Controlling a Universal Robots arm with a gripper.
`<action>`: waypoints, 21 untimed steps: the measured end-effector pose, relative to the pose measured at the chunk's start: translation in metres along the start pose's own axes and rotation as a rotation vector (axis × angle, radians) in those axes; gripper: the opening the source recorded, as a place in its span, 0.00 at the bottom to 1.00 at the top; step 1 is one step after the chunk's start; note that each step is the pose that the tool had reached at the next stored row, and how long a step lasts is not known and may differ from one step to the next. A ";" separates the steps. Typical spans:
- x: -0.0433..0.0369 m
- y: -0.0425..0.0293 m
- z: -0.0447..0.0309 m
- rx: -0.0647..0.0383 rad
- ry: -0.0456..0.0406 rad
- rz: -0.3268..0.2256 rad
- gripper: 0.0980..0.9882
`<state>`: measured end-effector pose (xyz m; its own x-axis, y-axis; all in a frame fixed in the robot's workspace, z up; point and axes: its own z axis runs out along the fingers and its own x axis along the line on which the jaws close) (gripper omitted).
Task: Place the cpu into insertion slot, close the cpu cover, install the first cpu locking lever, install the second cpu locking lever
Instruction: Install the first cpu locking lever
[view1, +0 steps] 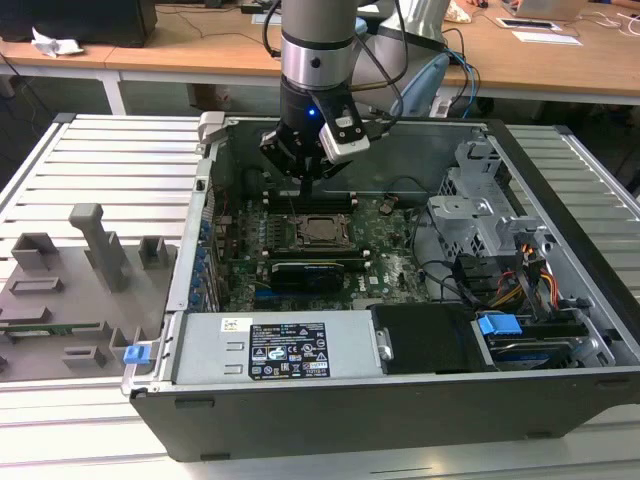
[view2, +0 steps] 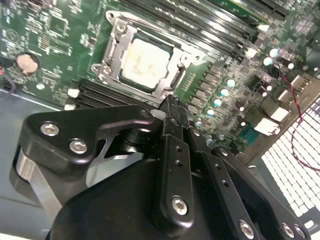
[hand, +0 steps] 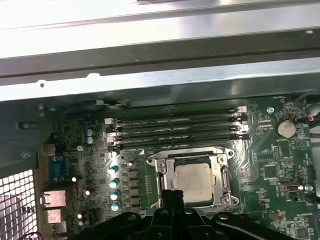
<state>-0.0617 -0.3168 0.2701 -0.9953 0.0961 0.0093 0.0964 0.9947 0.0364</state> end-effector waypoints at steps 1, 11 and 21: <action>0.0013 -0.0001 0.0002 -0.001 -0.0002 -0.002 0.01; 0.0311 0.0035 0.0067 -0.001 -0.0128 -0.044 0.01; 0.0390 0.0101 0.0110 -0.001 -0.0109 -0.094 0.01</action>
<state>-0.0996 -0.3026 0.2598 -1.0000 0.0028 -0.0051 0.0026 0.9993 0.0381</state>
